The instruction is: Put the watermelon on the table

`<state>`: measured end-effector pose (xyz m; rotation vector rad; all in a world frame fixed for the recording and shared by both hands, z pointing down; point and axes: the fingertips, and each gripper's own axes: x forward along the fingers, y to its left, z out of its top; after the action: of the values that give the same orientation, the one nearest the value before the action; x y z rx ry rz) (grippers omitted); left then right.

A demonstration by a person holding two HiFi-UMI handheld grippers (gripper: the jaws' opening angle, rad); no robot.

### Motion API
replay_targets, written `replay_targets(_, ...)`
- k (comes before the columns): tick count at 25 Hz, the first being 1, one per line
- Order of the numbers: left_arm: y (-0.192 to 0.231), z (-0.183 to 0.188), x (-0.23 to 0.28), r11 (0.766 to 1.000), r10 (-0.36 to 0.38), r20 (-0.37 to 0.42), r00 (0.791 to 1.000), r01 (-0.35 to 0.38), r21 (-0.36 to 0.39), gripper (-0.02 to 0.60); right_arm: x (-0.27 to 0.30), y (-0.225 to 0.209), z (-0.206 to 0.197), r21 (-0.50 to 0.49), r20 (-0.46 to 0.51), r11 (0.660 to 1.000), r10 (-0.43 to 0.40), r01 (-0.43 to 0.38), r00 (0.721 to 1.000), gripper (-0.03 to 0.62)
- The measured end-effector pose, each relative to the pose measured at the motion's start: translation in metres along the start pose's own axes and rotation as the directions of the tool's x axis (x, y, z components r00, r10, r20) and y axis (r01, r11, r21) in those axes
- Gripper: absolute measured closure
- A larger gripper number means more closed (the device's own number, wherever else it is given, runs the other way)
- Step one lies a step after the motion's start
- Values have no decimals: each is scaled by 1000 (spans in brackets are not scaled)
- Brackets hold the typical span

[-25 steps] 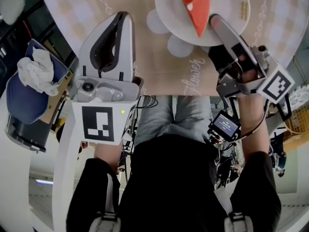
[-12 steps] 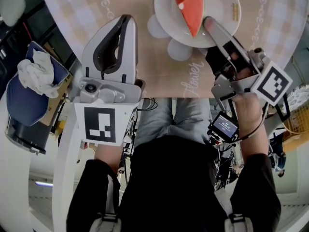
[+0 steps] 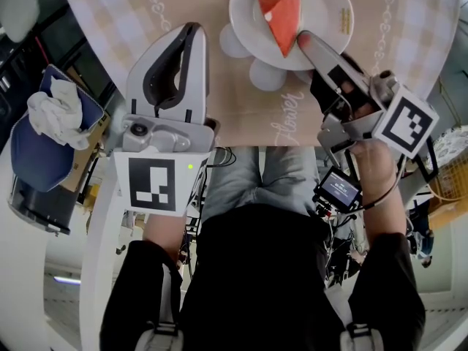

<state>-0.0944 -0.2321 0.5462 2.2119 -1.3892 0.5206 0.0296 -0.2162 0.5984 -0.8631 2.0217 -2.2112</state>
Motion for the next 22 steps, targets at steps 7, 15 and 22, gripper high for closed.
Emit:
replay_targets(7,-4,4,-2,1000,-4,2,1000,4,3,569,-8,-4,-8,3,-43,1000,-27,27,999,462)
replay_targets(15,-5,7,-7,1000,-2,14,1000,2,21,569,-22,-14,-12,-38,-56,995,-100,98,993,456)
replay_targets(22,-10,13,-15,999,-3,27,1000,2,46,569,-40,-23,-13,-48,-43,989,-142,140,989,456)
